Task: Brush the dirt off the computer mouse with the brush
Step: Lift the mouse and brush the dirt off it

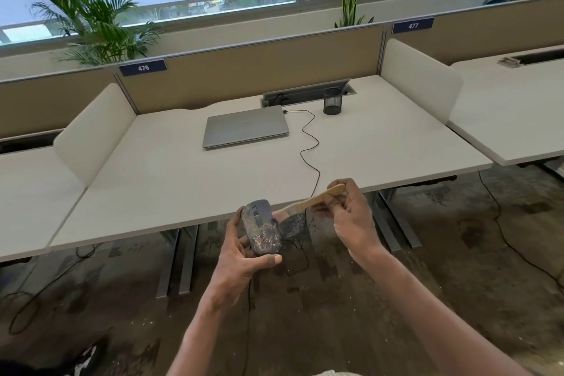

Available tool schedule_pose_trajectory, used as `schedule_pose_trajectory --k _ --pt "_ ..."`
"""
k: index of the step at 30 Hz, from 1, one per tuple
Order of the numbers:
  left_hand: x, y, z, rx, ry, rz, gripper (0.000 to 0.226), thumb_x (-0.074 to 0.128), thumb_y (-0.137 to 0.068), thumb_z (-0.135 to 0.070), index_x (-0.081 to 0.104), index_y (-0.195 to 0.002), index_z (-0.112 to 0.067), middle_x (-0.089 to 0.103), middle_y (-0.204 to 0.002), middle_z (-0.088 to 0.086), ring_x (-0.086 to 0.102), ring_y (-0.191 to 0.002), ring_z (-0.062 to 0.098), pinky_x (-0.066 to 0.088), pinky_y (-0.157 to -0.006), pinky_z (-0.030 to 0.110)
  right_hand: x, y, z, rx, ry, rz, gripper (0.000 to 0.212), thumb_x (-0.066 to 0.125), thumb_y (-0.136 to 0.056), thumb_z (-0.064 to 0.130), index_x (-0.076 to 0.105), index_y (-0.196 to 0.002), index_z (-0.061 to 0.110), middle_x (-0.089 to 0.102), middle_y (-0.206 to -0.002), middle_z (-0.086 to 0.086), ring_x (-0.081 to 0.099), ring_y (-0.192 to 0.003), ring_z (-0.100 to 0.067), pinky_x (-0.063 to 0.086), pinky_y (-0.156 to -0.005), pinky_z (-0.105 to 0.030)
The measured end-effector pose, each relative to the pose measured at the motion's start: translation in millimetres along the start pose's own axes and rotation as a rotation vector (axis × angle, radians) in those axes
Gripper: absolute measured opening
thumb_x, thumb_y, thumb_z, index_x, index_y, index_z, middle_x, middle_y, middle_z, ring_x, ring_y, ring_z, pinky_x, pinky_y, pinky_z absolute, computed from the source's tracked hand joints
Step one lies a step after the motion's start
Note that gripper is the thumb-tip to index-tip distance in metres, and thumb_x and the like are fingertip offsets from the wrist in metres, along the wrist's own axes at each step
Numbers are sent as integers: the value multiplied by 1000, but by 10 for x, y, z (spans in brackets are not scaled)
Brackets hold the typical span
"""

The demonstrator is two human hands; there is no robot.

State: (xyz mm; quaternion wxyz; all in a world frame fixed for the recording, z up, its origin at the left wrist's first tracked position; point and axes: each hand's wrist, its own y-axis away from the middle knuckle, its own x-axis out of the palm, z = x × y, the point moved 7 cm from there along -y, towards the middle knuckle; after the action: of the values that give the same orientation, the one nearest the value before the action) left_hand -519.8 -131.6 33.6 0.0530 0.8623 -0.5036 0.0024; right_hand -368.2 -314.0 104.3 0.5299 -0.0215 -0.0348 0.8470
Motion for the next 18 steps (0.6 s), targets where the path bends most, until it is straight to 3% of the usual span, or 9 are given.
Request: schedule_pose_trajectory --k 7,12,15,18 --pt "37 -7 31 -13 -34 0 129 97 -51 -5 28 -155 -40 64 -131 19 73 -114 29 63 -87 39 69 49 215 -248 325 40 25 52 -98 -4 49 -107 18 68 -93 -5 74 -81 -13 64 -72 -36" --pt "80 -3 58 -22 -42 14 127 95 -59 4 26 -156 -37 66 -130 19 74 -112 28 63 -84 34 167 139 531 -470 421 38 26 55 -95 -6 51 -112 12 69 -90 -4 72 -82 -12 60 -67 -22" --pt "103 -18 50 -23 -53 19 128 95 -58 2 24 -158 -36 66 -131 18 73 -113 26 62 -83 31 364 204 704 -570 554 144 28 57 -94 -5 50 -116 10 68 -89 0 66 -74 -9 50 -59 -9" --pt "75 -16 57 -29 -68 10 129 99 -56 -4 26 -156 -38 66 -131 19 73 -114 28 63 -90 39 493 300 731 -609 701 268 30 57 -92 -6 49 -117 9 63 -85 4 57 -66 -6 39 -54 -5"
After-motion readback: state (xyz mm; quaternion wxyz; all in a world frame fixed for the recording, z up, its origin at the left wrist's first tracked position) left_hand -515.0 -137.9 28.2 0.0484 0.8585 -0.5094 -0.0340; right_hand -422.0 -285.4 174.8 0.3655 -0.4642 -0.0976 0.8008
